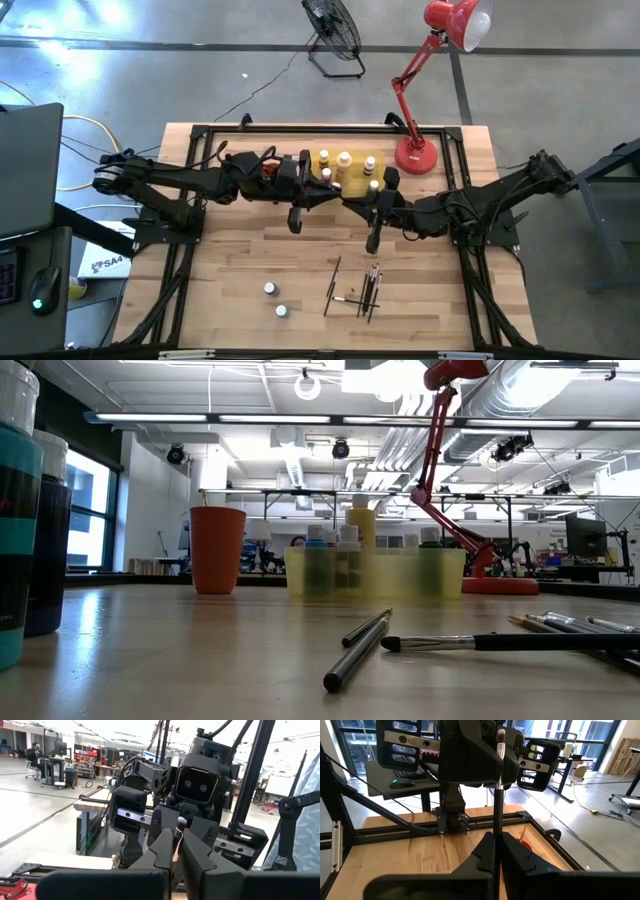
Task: Pick & Place Paint Supplies
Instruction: Put the silver paintbrush into the orange cup
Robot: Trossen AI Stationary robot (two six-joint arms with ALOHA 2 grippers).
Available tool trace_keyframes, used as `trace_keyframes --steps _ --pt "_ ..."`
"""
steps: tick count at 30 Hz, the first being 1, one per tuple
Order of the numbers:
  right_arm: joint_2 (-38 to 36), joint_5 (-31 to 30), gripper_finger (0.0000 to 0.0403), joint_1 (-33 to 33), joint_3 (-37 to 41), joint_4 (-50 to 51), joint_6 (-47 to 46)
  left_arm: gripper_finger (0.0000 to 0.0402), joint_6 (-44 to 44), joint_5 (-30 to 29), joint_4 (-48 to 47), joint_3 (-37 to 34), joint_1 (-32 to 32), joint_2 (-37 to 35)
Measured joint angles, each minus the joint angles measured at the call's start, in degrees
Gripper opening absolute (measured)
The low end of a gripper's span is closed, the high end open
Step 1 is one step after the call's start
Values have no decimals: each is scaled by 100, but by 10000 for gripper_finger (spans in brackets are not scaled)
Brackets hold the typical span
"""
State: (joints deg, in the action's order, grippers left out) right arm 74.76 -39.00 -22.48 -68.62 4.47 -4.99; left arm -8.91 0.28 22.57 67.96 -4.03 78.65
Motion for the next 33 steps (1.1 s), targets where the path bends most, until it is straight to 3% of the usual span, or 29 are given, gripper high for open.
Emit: trace_keyframes --steps 6,15,19,28,33 --pt "2 -14 31 0 0 -22 45 7 92 3 2 0 0 0" --pt "-177 -123 151 -152 2 -80 73 7 277 6 -60 0 0 -56" --pt "-418 -418 185 -394 2 -37 67 7 483 -346 -475 2 0 -388" --pt "-686 -460 181 -831 2 31 52 7 858 -1462 -2526 -2 0 -1357" --pt "-687 -461 164 -885 2 277 -221 7 877 -2127 -3017 -149 0 -1873"
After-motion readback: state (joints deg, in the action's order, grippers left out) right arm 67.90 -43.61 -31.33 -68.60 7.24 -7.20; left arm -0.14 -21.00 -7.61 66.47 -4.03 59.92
